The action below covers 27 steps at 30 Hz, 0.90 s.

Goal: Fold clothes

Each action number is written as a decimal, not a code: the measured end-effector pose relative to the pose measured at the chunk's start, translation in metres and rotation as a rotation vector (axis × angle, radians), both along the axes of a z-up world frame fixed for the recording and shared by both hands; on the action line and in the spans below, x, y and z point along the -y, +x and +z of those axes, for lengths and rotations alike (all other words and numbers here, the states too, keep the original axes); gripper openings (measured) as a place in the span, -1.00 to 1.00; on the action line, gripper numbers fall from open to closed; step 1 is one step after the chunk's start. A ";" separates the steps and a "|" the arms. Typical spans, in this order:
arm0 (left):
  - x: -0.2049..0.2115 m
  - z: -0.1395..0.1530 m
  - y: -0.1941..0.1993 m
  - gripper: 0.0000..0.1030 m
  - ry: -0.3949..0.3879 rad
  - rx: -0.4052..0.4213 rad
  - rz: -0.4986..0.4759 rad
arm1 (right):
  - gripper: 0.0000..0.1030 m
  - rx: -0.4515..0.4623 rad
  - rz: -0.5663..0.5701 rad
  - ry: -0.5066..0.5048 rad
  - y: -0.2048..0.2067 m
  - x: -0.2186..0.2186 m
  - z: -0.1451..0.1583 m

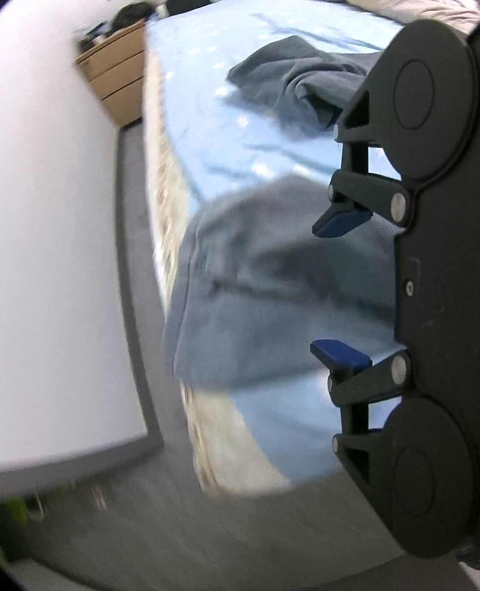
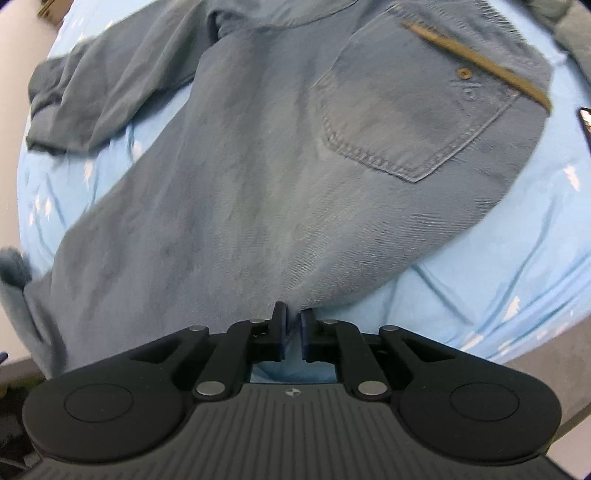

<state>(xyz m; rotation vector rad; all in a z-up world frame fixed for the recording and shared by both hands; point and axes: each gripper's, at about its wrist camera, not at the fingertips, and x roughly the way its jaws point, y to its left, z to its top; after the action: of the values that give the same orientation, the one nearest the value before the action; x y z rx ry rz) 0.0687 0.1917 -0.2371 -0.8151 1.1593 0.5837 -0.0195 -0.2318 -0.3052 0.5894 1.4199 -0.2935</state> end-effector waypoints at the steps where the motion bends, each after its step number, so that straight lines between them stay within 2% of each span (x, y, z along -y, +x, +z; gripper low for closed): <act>1: 0.003 -0.005 0.011 0.14 0.000 -0.015 -0.027 | -0.95 -0.001 -0.025 -0.005 0.000 -0.001 0.000; 5: 0.013 -0.017 0.048 0.14 0.051 -0.060 -0.138 | -0.99 -0.002 -0.121 -0.020 -0.002 -0.004 0.001; 9: 0.024 -0.018 0.065 0.15 0.130 -0.111 -0.202 | -0.99 -0.001 -0.195 -0.018 -0.010 0.000 0.002; 12: 0.025 -0.017 0.072 0.15 0.165 -0.159 -0.192 | -0.99 0.003 -0.238 -0.009 -0.013 0.002 0.002; 15: 0.028 -0.010 0.076 0.15 0.172 -0.165 -0.143 | -0.99 0.005 -0.263 -0.009 -0.013 0.001 0.000; 18: 0.027 -0.004 0.080 0.22 0.116 -0.119 -0.095 | -0.99 0.000 -0.283 -0.010 -0.013 -0.001 -0.003; 20: 0.033 -0.005 0.084 0.30 0.113 -0.117 -0.127 | -0.99 -0.001 -0.297 -0.011 -0.013 -0.002 -0.004; 27: 0.045 -0.039 0.109 0.30 0.276 -0.239 -0.263 | -0.98 -0.018 -0.325 -0.023 -0.014 -0.003 -0.010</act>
<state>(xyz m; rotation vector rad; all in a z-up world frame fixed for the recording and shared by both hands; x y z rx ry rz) 0.1774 0.1463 -0.2759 -0.3558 1.3432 0.6151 -0.0338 -0.2284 -0.3157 0.8013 1.3336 -0.5727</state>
